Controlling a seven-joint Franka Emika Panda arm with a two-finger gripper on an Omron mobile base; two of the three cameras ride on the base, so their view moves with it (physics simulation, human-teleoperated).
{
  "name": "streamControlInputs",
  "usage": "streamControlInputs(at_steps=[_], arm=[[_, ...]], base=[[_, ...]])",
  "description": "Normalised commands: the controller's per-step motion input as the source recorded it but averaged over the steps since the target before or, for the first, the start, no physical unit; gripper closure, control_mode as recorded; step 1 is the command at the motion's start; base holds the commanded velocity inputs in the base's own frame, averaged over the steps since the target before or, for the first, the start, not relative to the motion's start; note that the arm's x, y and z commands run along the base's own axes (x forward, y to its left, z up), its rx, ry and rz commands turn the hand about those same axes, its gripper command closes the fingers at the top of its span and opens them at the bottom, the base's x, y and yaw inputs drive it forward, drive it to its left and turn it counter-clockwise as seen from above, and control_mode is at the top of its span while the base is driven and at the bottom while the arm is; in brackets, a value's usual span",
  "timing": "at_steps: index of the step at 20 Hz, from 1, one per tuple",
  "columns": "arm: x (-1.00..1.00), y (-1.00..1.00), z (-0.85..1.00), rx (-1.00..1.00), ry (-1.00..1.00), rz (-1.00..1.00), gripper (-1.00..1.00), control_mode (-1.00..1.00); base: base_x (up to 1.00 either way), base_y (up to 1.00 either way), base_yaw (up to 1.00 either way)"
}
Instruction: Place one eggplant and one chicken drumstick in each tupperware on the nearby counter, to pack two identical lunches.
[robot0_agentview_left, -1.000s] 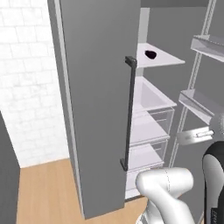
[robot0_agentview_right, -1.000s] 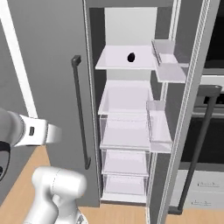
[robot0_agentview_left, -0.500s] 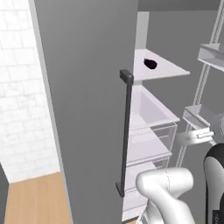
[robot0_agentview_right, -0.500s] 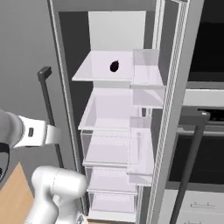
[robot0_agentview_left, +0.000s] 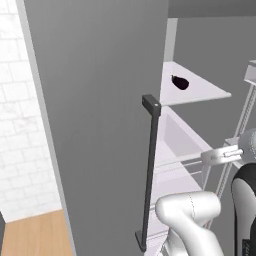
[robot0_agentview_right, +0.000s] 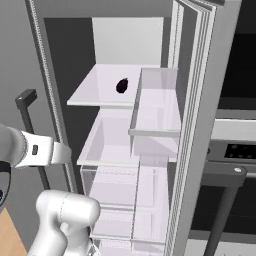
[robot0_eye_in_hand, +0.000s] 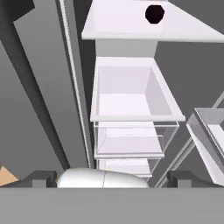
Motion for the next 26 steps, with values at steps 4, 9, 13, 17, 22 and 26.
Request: streamControlInputs(at_steps=[4, 9, 13, 17, 22, 26], arm=[[0.0, -0.04, 0.1, 0.02, 0.0, 0.0, -1.0, -1.0], [-0.03, -0.19, 0.75, 0.08, -0.02, 0.0, -1.0, -1.0], [0.19, -0.16, 0.68, 0.05, 0.0, -0.01, -1.0, -1.0], [0.36, -0.17, 0.4, 0.05, 0.0, -0.04, -1.0, -1.0], [0.52, -0.03, 0.02, 0.0, 0.0, -0.03, -1.0, -1.0], [0.68, -0.01, 0.0, 0.0, -0.08, 0.0, -1.0, -1.0]], base=[[0.1, -0.23, 0.0], [0.0, 0.0, 0.0], [0.0, 0.0, 0.0], [0.0, 0.0, 0.0], [0.0, 0.0, 0.0], [0.0, 0.0, 0.0]])
